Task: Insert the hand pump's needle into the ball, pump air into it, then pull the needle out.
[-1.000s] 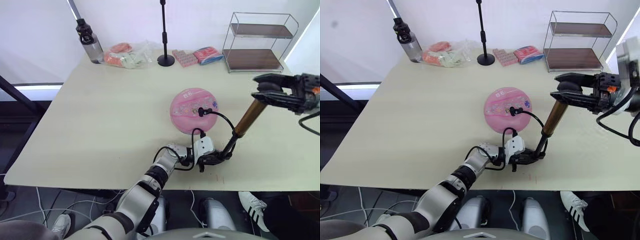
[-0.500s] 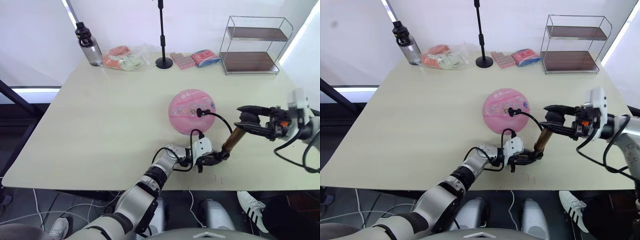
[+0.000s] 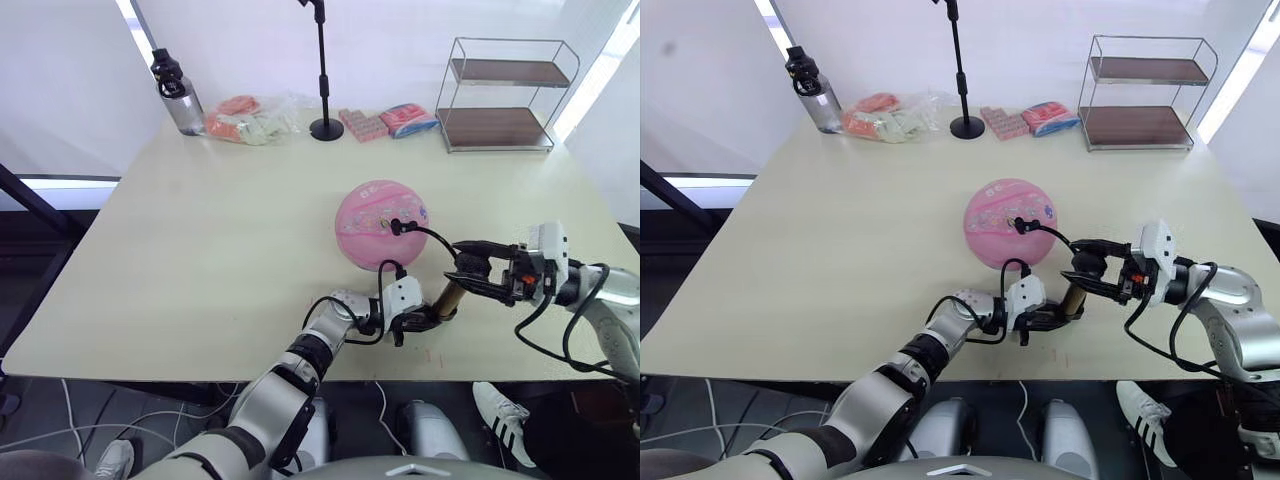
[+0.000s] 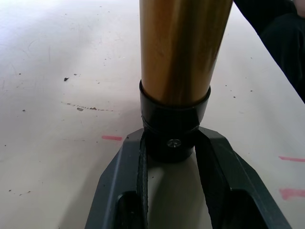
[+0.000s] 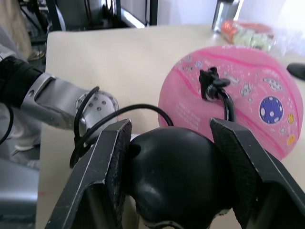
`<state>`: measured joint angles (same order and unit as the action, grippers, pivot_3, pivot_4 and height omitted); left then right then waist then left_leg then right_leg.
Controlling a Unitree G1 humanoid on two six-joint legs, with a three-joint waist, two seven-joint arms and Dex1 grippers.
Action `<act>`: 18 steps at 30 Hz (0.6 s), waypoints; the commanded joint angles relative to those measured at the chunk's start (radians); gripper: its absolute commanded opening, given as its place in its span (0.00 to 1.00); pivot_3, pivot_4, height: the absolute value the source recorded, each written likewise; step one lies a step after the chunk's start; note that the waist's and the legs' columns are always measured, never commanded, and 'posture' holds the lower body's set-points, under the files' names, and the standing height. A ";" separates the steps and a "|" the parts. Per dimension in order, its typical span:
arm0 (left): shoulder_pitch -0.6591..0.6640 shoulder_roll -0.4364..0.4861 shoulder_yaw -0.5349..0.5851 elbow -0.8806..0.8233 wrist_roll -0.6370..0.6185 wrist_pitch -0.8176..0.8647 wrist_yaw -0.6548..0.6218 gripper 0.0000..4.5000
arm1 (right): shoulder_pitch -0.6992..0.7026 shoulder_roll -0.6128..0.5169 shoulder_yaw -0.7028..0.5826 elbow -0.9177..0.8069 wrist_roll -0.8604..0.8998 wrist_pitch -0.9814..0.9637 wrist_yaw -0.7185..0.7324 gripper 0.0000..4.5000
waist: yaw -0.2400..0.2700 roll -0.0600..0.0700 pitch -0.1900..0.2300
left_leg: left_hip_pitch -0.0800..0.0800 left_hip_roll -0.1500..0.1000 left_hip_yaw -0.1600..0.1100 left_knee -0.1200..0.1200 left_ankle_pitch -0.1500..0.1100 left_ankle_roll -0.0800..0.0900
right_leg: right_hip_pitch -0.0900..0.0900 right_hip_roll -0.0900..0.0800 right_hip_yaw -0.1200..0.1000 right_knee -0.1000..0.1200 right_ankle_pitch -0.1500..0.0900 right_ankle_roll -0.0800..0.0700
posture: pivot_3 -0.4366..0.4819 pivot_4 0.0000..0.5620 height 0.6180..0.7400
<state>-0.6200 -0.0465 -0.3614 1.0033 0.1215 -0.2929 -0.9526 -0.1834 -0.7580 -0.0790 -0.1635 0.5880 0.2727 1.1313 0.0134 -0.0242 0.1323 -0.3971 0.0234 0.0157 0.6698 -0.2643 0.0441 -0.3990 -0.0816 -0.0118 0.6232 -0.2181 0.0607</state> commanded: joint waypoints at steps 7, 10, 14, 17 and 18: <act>0.045 0.024 -0.013 0.079 0.026 0.052 -0.012 0.22 | -0.178 -0.138 -0.174 -0.097 0.241 0.267 0.009 0.48 | 0.002 0.008 0.008 | -0.005 -0.002 0.001 0.000 0.000 0.000 | -0.004 -0.002 0.001 0.000 0.000 0.000 | 0.48 0.27 1.00; 0.046 0.024 -0.013 0.078 0.026 0.053 -0.011 0.22 | -0.243 -0.181 -0.222 -0.090 0.303 0.330 0.011 0.48 | 0.002 0.008 0.008 | -0.005 -0.002 0.001 0.000 0.000 0.000 | -0.004 -0.002 0.000 0.000 0.000 0.000 | 0.48 0.27 1.00; 0.046 0.025 -0.012 0.078 0.027 0.052 -0.011 0.22 | -0.323 -0.222 -0.259 -0.085 0.373 0.404 0.004 0.48 | 0.001 0.008 0.009 | -0.005 -0.002 0.002 0.000 0.000 0.000 | -0.004 -0.003 0.001 0.000 0.000 0.000 | 0.48 0.27 1.00; 0.046 0.025 -0.012 0.079 0.028 0.050 -0.012 0.22 | -0.398 -0.239 -0.282 -0.074 0.431 0.458 -0.022 0.48 | 0.001 0.008 0.009 | -0.005 -0.002 0.001 0.000 0.000 0.000 | -0.004 -0.003 0.001 0.000 0.000 0.000 | 0.48 0.27 1.00; 0.045 0.025 -0.012 0.080 0.028 0.050 -0.011 0.22 | -0.423 -0.244 -0.288 -0.069 0.447 0.477 -0.031 0.48 | 0.001 0.007 0.010 | -0.005 -0.002 0.002 0.000 0.000 0.000 | -0.004 -0.003 0.001 0.000 0.000 0.000 | 0.48 0.27 1.00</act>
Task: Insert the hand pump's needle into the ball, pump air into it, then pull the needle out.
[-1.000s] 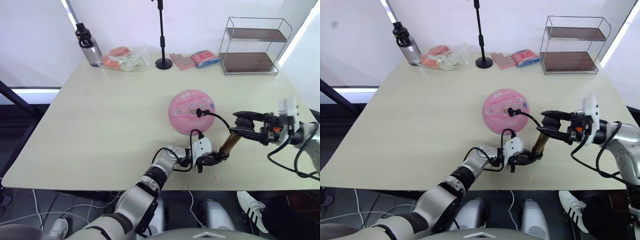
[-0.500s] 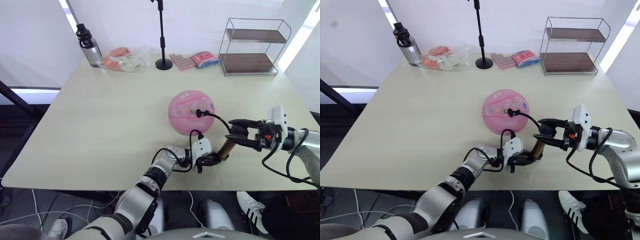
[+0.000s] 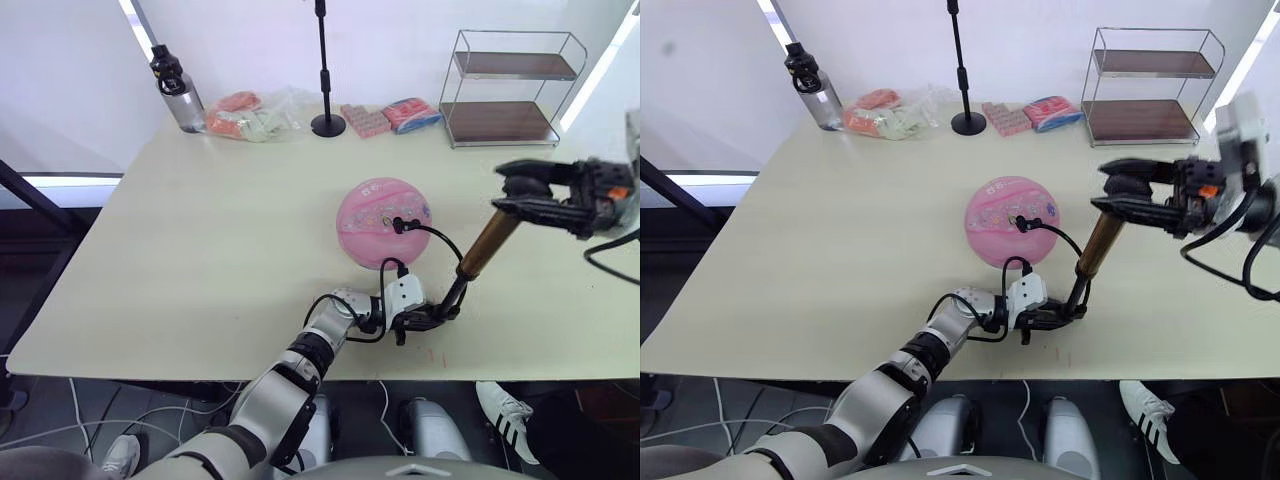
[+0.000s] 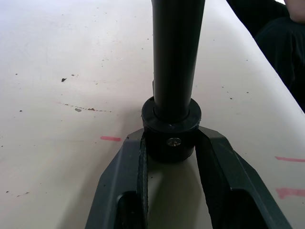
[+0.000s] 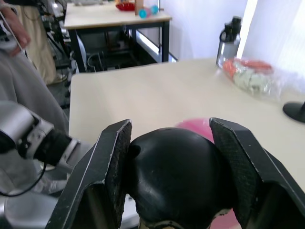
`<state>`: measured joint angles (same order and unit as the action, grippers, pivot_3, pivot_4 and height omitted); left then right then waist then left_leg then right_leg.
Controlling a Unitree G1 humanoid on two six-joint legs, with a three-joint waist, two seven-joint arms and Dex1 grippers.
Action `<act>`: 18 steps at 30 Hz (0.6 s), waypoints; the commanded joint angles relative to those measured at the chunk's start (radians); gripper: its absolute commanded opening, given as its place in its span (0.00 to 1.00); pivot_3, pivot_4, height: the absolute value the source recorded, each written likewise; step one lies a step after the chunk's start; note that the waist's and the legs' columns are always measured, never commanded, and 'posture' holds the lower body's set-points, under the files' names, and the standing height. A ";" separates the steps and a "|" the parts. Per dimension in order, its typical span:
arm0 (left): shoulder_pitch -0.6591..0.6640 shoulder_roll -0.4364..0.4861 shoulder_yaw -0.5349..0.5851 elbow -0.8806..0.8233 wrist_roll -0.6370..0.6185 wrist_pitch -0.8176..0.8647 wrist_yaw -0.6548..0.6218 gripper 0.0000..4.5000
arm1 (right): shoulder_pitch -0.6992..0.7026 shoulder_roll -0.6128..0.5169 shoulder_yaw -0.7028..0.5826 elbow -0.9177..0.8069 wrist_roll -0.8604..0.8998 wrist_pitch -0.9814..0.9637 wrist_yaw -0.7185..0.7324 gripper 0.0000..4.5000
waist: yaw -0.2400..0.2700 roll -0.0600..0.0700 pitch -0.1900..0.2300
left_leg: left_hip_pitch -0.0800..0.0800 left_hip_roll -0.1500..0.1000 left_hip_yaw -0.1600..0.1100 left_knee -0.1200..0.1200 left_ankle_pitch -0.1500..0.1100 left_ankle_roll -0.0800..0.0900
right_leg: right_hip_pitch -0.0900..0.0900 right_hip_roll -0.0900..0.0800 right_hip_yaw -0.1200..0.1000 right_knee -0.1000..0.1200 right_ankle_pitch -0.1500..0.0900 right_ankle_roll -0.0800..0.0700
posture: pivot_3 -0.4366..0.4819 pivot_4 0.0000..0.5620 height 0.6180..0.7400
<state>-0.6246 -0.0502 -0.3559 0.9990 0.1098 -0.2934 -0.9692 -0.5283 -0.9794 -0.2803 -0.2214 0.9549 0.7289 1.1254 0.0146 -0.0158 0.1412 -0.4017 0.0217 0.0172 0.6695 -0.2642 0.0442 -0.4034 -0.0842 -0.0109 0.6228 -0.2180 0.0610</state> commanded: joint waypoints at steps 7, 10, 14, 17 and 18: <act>0.048 0.026 -0.018 0.088 0.038 0.050 0.007 0.22 | -0.098 -0.033 -0.092 -0.008 0.077 0.071 -0.025 0.48 | 0.003 0.002 0.003 | -0.012 -0.001 0.000 0.002 0.000 0.000 | -0.010 -0.001 0.000 0.001 0.001 0.001 | 0.48 0.27 1.00; 0.047 0.025 -0.018 0.089 0.039 0.049 0.009 0.22 | 0.001 -0.017 -0.034 -0.049 -0.028 0.001 0.002 0.48 | 0.003 0.002 0.003 | -0.012 -0.001 -0.001 0.002 0.000 0.000 | -0.010 -0.001 -0.001 0.000 0.001 0.001 | 0.48 0.27 1.00; 0.046 0.024 -0.019 0.090 0.041 0.049 0.011 0.22 | 0.071 0.011 -0.006 -0.068 -0.078 -0.057 0.013 0.48 | 0.000 0.004 0.001 | -0.011 -0.001 -0.001 0.003 0.000 0.000 | -0.008 0.000 -0.001 0.000 0.001 0.001 | 0.48 0.27 1.00; 0.046 0.022 -0.019 0.090 0.041 0.049 0.012 0.22 | 0.165 0.070 0.057 -0.064 -0.165 -0.134 -0.001 0.48 | 0.000 -0.002 -0.004 | -0.009 -0.002 -0.001 0.003 0.000 0.000 | -0.007 0.001 0.000 0.001 0.001 0.001 | 0.48 0.27 1.00; 0.046 0.022 -0.020 0.090 0.042 0.047 0.012 0.22 | 0.195 0.089 0.079 -0.059 -0.192 -0.160 0.000 0.48 | -0.001 -0.003 -0.006 | -0.008 -0.001 -0.002 0.003 0.000 0.000 | -0.006 0.004 -0.001 0.001 0.001 0.000 | 0.48 0.27 1.00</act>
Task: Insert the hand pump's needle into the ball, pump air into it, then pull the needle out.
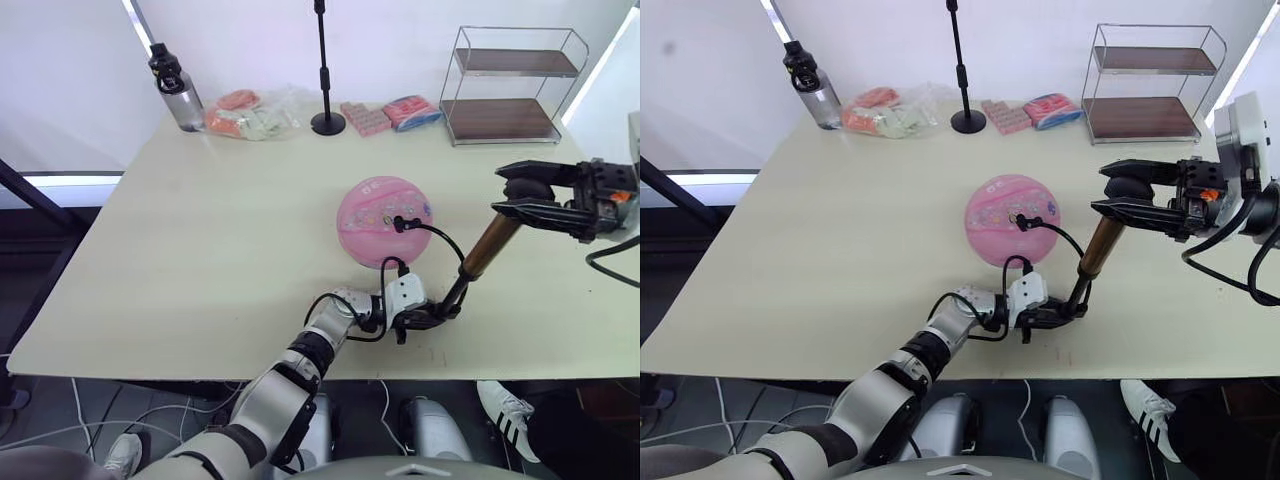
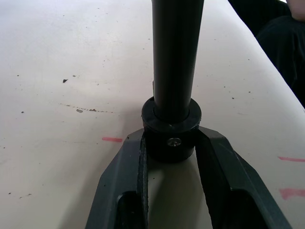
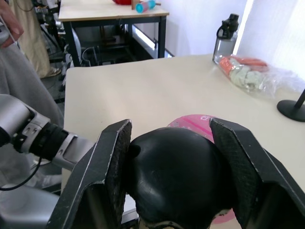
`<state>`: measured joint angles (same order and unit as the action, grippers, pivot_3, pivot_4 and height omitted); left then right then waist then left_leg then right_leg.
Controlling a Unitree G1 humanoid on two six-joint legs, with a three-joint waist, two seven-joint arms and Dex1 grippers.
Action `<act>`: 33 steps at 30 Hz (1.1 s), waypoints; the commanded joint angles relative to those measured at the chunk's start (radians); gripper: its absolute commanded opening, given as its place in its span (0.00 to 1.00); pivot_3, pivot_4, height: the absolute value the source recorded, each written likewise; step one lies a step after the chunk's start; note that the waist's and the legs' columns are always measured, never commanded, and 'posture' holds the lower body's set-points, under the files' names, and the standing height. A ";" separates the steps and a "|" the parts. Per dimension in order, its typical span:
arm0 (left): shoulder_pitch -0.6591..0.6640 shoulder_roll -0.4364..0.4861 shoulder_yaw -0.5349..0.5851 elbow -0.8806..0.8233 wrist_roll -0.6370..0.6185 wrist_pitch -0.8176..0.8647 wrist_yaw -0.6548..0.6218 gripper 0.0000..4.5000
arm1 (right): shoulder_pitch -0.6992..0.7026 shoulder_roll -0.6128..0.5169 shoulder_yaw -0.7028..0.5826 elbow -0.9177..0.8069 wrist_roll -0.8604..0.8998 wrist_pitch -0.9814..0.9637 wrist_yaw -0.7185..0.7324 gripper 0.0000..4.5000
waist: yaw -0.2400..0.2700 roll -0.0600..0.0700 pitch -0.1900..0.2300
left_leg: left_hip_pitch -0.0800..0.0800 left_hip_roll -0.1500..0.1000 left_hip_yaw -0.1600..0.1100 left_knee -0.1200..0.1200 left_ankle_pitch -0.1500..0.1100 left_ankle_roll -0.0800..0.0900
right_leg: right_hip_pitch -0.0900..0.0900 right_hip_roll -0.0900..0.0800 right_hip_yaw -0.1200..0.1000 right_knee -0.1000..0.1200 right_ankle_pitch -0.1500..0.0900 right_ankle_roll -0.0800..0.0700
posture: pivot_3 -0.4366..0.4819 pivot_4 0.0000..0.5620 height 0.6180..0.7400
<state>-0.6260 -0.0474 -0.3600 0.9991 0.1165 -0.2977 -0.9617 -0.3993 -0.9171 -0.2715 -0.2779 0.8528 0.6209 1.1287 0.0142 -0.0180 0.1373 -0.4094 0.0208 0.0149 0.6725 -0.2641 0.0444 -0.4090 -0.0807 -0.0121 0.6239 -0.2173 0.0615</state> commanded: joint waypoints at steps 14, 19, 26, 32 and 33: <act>0.046 0.018 -0.017 0.092 0.038 0.049 0.012 0.22 | 0.264 0.208 0.256 0.182 -0.361 -0.395 0.011 0.48 | -0.002 -0.008 -0.007 | 0.013 0.001 0.001 -0.002 0.000 0.000 | 0.011 0.001 0.001 0.000 -0.001 0.000 | 0.48 0.27 1.00; 0.046 0.018 -0.015 0.093 0.039 0.047 0.011 0.22 | 0.279 0.217 0.261 0.213 -0.387 -0.445 0.017 0.48 | -0.002 -0.008 -0.008 | 0.014 0.002 0.002 -0.002 0.000 0.000 | 0.011 0.000 0.001 0.000 -0.001 0.000 | 0.48 0.27 1.00; 0.048 0.021 -0.012 0.092 0.035 0.049 0.006 0.22 | 0.181 0.148 0.139 0.107 -0.213 -0.278 -0.004 0.48 | -0.001 -0.007 -0.007 | 0.013 0.003 0.001 -0.002 0.000 0.000 | 0.011 0.000 0.001 0.000 0.000 0.000 | 0.48 0.27 1.00; 0.046 0.024 -0.012 0.093 0.033 0.050 0.003 0.22 | 0.083 0.060 0.015 0.068 -0.053 -0.098 -0.007 0.48 | 0.001 0.000 0.000 | 0.009 0.001 0.002 -0.002 0.000 0.000 | 0.008 -0.004 0.001 -0.001 0.000 0.000 | 0.48 0.27 1.00; 0.046 0.024 -0.012 0.093 0.033 0.049 0.004 0.22 | 0.063 0.040 -0.006 0.067 -0.031 -0.073 -0.006 0.48 | 0.001 0.000 0.001 | 0.009 0.001 0.002 -0.003 0.000 0.000 | 0.007 -0.004 0.001 -0.001 0.000 0.000 | 0.48 0.27 1.00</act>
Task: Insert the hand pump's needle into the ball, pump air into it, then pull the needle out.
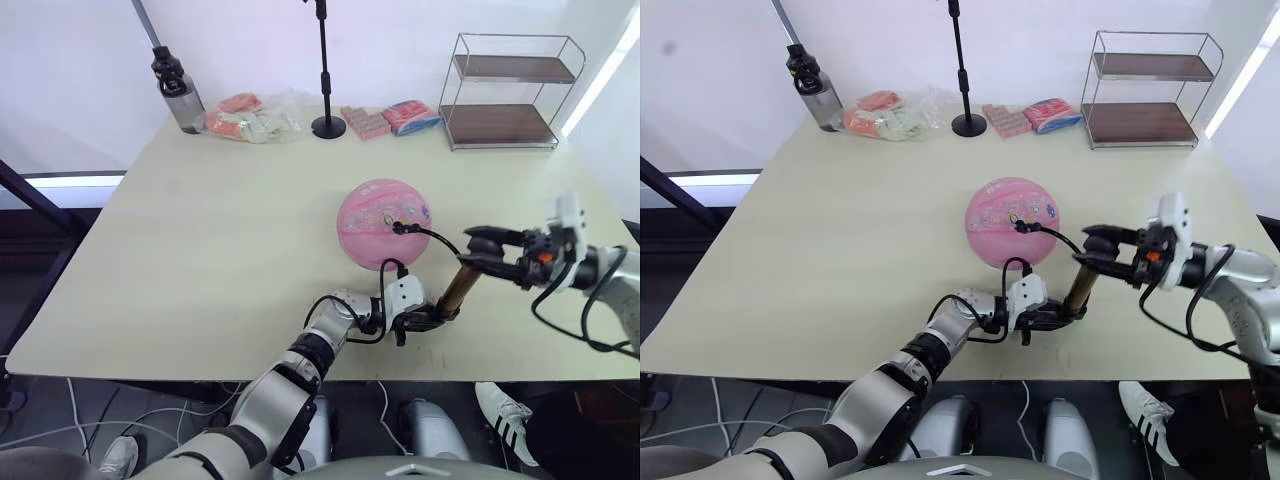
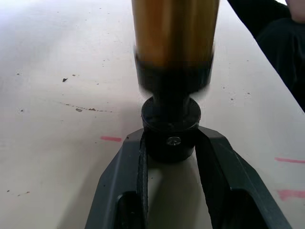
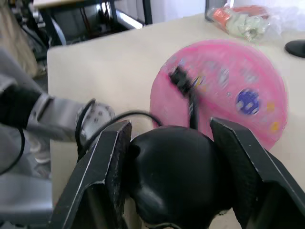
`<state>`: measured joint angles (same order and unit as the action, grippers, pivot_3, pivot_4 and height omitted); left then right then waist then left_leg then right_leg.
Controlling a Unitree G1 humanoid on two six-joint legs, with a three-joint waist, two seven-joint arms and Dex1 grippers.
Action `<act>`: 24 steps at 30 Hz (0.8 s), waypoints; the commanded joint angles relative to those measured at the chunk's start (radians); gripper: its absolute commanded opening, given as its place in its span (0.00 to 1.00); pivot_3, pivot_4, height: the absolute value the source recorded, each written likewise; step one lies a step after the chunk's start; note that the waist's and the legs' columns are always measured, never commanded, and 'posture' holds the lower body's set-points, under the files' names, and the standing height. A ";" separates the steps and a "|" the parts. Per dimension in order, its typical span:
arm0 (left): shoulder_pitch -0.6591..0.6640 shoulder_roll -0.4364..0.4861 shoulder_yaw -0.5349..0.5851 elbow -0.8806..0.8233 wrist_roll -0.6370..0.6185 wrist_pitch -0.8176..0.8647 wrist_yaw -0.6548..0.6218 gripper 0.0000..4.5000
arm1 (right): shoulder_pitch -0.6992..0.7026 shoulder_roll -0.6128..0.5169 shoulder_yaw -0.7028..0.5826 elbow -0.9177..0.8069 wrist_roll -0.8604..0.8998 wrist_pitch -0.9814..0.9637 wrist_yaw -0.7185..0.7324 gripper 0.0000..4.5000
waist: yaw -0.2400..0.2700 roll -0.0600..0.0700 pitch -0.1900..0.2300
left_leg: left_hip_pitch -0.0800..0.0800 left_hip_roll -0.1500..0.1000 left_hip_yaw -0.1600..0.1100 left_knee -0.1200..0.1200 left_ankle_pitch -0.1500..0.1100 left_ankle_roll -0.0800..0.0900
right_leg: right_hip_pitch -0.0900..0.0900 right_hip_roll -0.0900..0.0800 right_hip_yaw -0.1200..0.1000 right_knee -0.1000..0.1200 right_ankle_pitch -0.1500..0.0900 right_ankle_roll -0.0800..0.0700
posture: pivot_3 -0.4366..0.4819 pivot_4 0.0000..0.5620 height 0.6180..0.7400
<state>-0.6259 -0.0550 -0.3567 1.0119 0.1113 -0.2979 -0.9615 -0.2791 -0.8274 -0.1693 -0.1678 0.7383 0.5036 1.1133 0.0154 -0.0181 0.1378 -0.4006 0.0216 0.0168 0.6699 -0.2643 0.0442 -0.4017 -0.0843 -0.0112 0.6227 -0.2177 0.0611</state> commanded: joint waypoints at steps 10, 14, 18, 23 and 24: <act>0.042 0.032 -0.015 0.082 0.041 0.051 0.003 0.22 | -0.240 -0.155 -0.213 -0.061 0.243 0.203 -0.020 0.48 | -0.001 0.000 0.003 | -0.001 0.000 0.000 0.000 0.000 0.000 | -0.001 0.000 0.000 0.000 0.000 0.000 | 0.48 0.27 1.00; 0.037 0.031 -0.015 0.085 0.042 0.052 0.003 0.22 | -0.303 -0.182 -0.232 -0.053 0.282 0.243 -0.027 0.48 | -0.001 0.000 0.005 | -0.001 0.000 0.000 0.000 0.000 0.000 | -0.001 0.000 0.000 0.000 0.000 0.000 | 0.48 0.27 1.00; 0.036 0.031 -0.015 0.086 0.043 0.052 0.003 0.22 | -0.329 -0.196 -0.235 -0.053 0.275 0.256 -0.024 0.48 | 0.000 0.003 0.006 | -0.007 0.000 0.001 0.001 0.000 0.000 | -0.006 -0.001 0.000 0.000 0.000 0.001 | 0.48 0.27 1.00; 0.036 0.030 -0.015 0.089 0.041 0.052 0.003 0.22 | -0.221 -0.172 -0.179 -0.102 0.198 0.213 0.000 0.48 | 0.001 0.003 0.006 | -0.013 -0.001 0.000 0.002 0.000 0.000 | -0.011 -0.001 0.000 0.001 0.001 0.001 | 0.48 0.27 1.00; 0.035 0.030 -0.016 0.090 0.041 0.052 0.003 0.22 | -0.202 -0.166 -0.168 -0.107 0.181 0.201 0.001 0.48 | 0.001 0.002 0.006 | -0.013 -0.001 -0.001 0.002 0.000 0.000 | -0.011 -0.001 -0.001 0.001 0.001 0.001 | 0.48 0.27 1.00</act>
<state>-0.6432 -0.0577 -0.3592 1.0111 0.1131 -0.3007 -0.9688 -0.4958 -0.9949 -0.3134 -0.2437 0.9426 0.7414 1.1066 0.0166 -0.0157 0.1437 -0.4133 0.0207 0.0157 0.6724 -0.2641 0.0444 -0.4122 -0.0847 -0.0121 0.6232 -0.2169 0.0619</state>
